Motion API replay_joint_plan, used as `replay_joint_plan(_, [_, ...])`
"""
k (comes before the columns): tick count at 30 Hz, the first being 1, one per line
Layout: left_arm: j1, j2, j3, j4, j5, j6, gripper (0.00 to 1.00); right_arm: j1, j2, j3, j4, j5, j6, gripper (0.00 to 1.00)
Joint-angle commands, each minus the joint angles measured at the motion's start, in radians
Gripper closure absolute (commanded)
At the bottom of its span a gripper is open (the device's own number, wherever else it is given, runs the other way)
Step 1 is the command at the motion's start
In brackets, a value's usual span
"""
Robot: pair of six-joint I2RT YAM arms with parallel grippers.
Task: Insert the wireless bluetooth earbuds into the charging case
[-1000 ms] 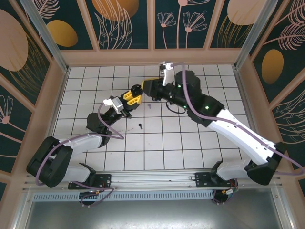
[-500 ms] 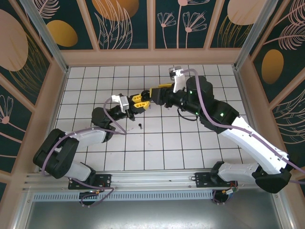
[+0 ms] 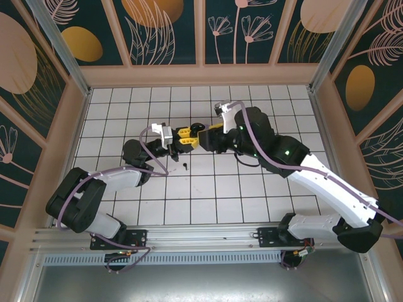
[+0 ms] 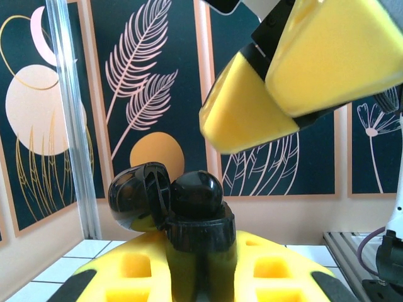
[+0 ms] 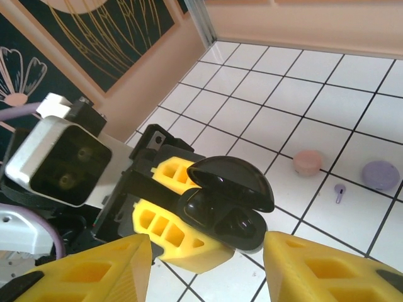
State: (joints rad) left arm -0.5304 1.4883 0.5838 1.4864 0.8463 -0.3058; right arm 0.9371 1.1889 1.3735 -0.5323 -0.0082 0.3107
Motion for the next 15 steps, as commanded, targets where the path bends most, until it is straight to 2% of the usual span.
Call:
replay_joint_plan(1, [-0.006,0.005,0.028,0.015,0.022,-0.033,1.00,0.010,0.034,0.035,-0.029,0.011,-0.037,0.50])
replay_joint_plan(15, [-0.006,0.003,0.028,0.028,0.022,-0.056,1.00,0.016,0.103,0.094,-0.028,0.044,-0.070,0.52])
